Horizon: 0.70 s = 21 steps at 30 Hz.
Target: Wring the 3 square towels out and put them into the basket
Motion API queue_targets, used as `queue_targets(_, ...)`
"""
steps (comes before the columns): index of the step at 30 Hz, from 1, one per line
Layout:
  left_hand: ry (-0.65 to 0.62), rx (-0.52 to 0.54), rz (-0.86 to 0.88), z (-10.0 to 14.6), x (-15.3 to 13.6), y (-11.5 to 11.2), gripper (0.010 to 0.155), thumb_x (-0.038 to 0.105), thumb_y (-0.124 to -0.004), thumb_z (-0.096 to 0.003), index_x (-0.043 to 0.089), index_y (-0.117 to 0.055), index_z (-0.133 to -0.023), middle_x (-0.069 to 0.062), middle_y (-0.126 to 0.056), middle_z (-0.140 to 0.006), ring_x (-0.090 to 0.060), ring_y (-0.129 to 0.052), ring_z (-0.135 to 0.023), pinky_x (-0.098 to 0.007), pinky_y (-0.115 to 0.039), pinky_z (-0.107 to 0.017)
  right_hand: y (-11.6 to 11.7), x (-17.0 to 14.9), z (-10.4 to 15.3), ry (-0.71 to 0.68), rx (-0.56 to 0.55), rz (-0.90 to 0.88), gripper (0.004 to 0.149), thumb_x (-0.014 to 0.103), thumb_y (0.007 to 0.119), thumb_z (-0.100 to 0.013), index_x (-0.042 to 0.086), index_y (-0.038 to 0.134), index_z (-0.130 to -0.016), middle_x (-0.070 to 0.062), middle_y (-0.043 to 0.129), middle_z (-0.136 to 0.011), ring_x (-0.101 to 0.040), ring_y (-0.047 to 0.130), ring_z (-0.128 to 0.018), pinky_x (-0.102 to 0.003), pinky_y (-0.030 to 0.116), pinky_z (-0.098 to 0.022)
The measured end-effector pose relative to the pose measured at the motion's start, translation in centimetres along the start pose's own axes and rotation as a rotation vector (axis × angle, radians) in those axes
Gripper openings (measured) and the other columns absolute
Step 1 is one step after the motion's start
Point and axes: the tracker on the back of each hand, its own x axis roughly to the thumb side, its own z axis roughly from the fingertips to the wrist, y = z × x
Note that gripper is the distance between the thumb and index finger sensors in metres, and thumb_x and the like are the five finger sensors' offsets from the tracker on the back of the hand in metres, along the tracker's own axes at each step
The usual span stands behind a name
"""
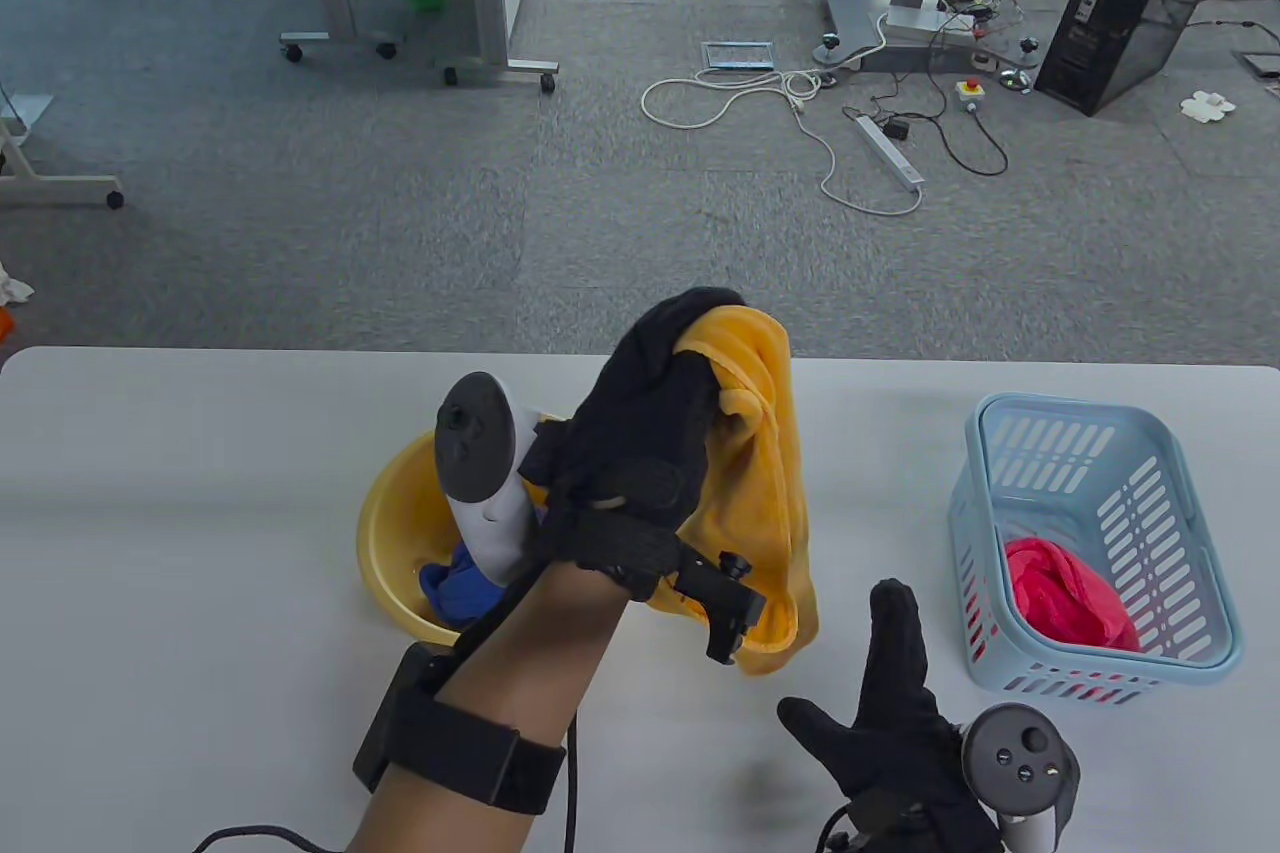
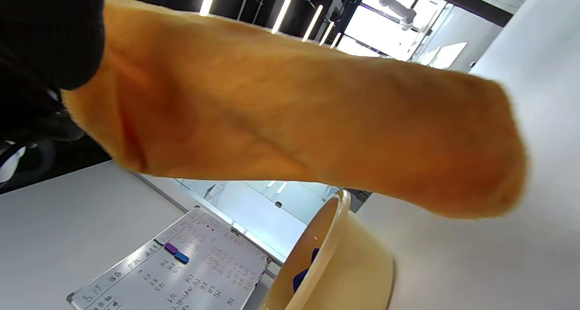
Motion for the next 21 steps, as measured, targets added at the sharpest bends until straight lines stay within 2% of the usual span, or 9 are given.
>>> queue_targets(5,0.042,-0.118,-0.105,0.0,-1.5,-2.7,0.045,0.037,-0.074,-0.0588,0.025,-0.076,-0.102,-0.010,-0.086,-0.097,-0.040,-0.085,-0.091,-0.068,-0.060,-0.066,0.0,-0.2,0.1,0.000,-0.029,-0.059,0.128,0.073,0.086,-0.042,0.007,-0.003,-0.106,-0.030,-0.004,-0.110,-0.059,0.002,-0.099,-0.081,0.016,-0.068)
queue_targets(6,0.045,-0.136,-0.112,0.1,-1.7,-3.2,0.045,0.037,-0.074,-0.0588,0.024,-0.076,-0.102,-0.010,-0.086,-0.097,-0.041,-0.085,-0.091,-0.068,-0.060,-0.066,0.0,-0.3,0.1,0.008,-0.038,-0.057,0.130,0.073,0.085,-0.042,0.007,-0.007,-0.105,-0.030,-0.010,-0.107,-0.059,0.001,-0.098,-0.081,0.016,-0.068)
queue_targets(9,0.053,-0.198,-0.103,0.3,-2.4,-4.8,0.045,0.036,-0.075,-0.0582,0.024,-0.077,-0.102,-0.010,-0.086,-0.096,-0.041,-0.085,-0.090,-0.068,-0.060,-0.066,-0.2,-0.6,0.2,0.021,-0.089,-0.069,0.133,0.074,0.085,-0.042,0.008,-0.013,-0.101,-0.028,-0.020,-0.101,-0.060,0.000,-0.098,-0.081,0.017,-0.068)
queue_targets(12,0.063,-0.257,-0.067,0.8,-2.9,-6.4,0.045,0.036,-0.075,-0.0582,0.024,-0.077,-0.102,-0.010,-0.086,-0.096,-0.041,-0.085,-0.090,-0.069,-0.060,-0.065,-0.5,-1.1,0.1,0.040,-0.102,-0.078,0.135,0.073,0.087,-0.041,0.008,-0.015,-0.099,-0.029,-0.019,-0.101,-0.060,0.001,-0.098,-0.080,0.017,-0.068)
queue_targets(15,0.071,-0.335,-0.035,1.3,-3.0,-8.0,0.045,0.036,-0.075,-0.0579,0.023,-0.077,-0.101,-0.011,-0.087,-0.095,-0.042,-0.086,-0.089,-0.069,-0.060,-0.065,-0.5,-1.5,0.1,0.056,-0.114,-0.074,0.135,0.070,0.090,-0.040,0.011,-0.015,-0.100,-0.031,-0.016,-0.103,-0.060,0.014,-0.102,-0.080,0.021,-0.070)
queue_targets(17,0.072,-0.386,-0.034,1.7,-3.0,-8.9,0.046,0.036,-0.075,-0.0578,0.023,-0.077,-0.101,-0.011,-0.087,-0.095,-0.042,-0.086,-0.089,-0.069,-0.061,-0.065,-0.6,-1.7,0.1,0.053,-0.136,-0.084,0.134,0.068,0.092,-0.040,0.011,-0.013,-0.102,-0.031,-0.006,-0.108,-0.054,0.040,-0.104,-0.079,0.028,-0.071)
queue_targets(19,0.071,-0.423,-0.031,2.1,-3.0,-9.6,0.045,0.036,-0.076,-0.0575,0.022,-0.078,-0.101,-0.011,-0.087,-0.095,-0.042,-0.086,-0.089,-0.069,-0.061,-0.065,-0.6,-1.9,0.1,0.067,-0.158,-0.101,0.132,0.065,0.095,-0.040,0.011,-0.008,-0.104,-0.030,0.014,-0.113,-0.044,0.064,-0.095,-0.077,0.038,-0.073)
queue_targets(20,0.068,-0.444,-0.030,2.2,-3.0,-9.9,0.046,0.036,-0.075,-0.0575,0.022,-0.078,-0.101,-0.012,-0.087,-0.095,-0.042,-0.086,-0.089,-0.069,-0.061,-0.065,-0.8,-2.1,0.1,0.070,-0.166,-0.102,0.130,0.064,0.095,-0.040,0.011,-0.003,-0.106,-0.026,0.031,-0.115,-0.038,0.073,-0.087,-0.074,0.043,-0.073)
queue_targets(21,0.067,-0.456,-0.032,2.4,-2.9,-10.0,0.046,0.036,-0.075,-0.0577,0.022,-0.077,-0.101,-0.011,-0.087,-0.095,-0.042,-0.086,-0.089,-0.069,-0.061,-0.065,-0.8,-2.2,0.0,0.075,-0.165,-0.103,0.124,0.061,0.097,-0.040,0.012,0.007,-0.110,-0.018,0.056,-0.109,-0.032,0.081,-0.077,-0.071,0.052,-0.072)
